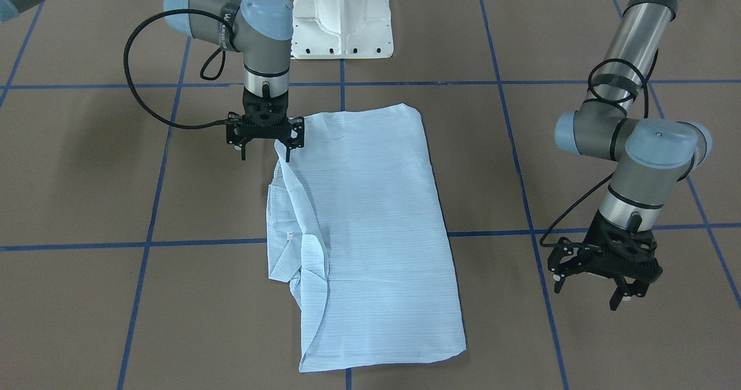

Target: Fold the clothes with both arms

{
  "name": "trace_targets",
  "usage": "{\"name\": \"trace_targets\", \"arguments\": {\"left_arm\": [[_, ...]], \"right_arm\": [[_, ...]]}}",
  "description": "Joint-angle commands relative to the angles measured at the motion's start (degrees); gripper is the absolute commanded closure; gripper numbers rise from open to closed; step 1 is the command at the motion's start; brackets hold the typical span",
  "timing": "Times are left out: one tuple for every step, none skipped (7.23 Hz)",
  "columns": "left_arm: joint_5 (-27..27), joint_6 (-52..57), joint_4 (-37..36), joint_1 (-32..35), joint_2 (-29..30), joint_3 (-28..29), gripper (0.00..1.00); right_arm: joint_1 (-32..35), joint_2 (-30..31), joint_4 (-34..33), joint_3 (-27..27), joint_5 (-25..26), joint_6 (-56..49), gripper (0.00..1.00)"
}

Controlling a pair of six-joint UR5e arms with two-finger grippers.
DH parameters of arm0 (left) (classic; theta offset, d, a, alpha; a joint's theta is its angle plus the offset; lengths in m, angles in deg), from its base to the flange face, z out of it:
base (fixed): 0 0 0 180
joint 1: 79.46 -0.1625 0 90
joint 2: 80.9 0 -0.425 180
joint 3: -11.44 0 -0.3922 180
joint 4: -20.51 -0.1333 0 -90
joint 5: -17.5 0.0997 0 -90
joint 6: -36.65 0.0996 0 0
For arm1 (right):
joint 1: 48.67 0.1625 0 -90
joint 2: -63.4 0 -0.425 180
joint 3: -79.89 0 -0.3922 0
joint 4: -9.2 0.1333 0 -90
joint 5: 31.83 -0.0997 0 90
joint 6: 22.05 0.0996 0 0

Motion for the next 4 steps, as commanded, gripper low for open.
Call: {"name": "trace_targets", "arguments": {"left_arm": [[0.0,0.0,0.0,0.0,0.0,0.1,0.00],[0.0,0.0,0.0,0.0,0.0,0.1,0.00],[0.0,0.0,0.0,0.0,0.0,0.1,0.00],[0.0,0.1,0.1,0.0,-0.3,0.1,0.00]], "right_arm": [[1.1,-8.9,2.1,-11.8,-0.1,-0.3,0.00],[1.1,-9.2,1.7,-13.5,-0.1,-1.0,0.00],[1.0,-9.6,1.7,-15.6,-0.1,-1.3,0.00],[1.0,-9.7,1.6,-16.3,-0.1,-1.8,0.00]]}}
